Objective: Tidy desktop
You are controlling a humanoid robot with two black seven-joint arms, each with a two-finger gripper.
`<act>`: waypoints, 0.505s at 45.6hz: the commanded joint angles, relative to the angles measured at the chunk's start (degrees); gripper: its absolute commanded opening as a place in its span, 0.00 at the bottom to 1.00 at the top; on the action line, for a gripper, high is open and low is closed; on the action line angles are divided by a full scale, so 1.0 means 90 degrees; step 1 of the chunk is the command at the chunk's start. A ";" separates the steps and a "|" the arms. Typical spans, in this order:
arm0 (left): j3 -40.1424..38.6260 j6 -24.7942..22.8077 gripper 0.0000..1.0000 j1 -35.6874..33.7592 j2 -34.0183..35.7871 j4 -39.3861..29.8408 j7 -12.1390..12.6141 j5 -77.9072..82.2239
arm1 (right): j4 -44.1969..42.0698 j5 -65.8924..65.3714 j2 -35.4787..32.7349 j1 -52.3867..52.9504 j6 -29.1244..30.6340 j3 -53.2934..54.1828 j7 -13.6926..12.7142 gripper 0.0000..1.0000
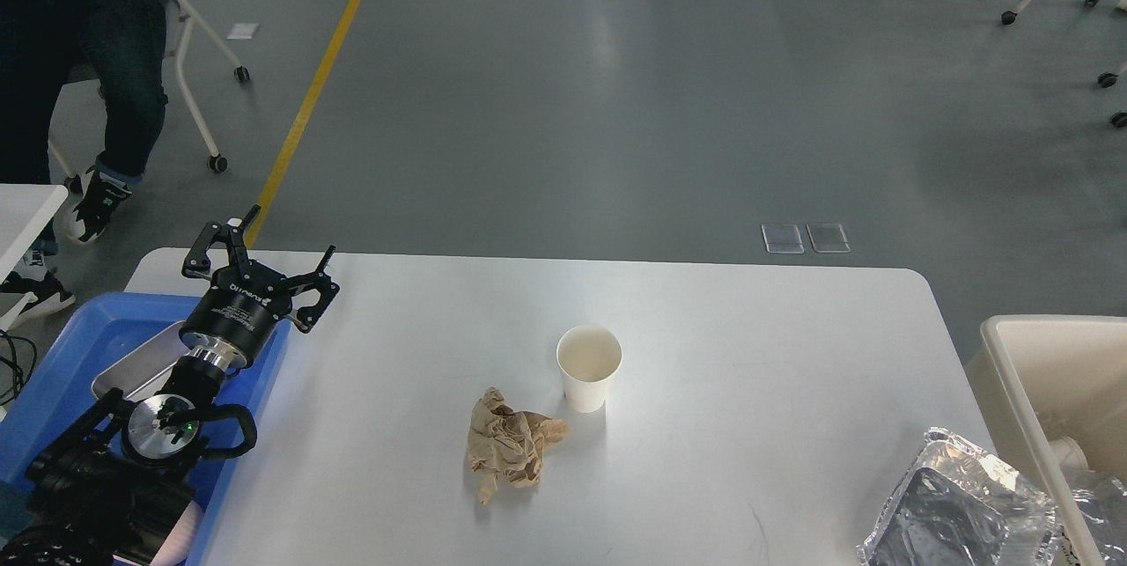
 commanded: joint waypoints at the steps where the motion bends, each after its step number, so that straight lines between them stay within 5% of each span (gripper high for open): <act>1: 0.0002 -0.0011 0.97 0.0061 0.0021 0.0000 0.0000 0.0000 | -0.0290 -0.0954 0.0445 -0.0013 -0.0562 -0.0278 -0.0007 1.00; 23: 0.0012 -0.0011 0.97 0.0139 0.0089 0.0000 -0.0019 0.0000 | -0.1579 -0.1454 0.2095 -0.0169 -0.0650 -0.0376 0.0003 1.00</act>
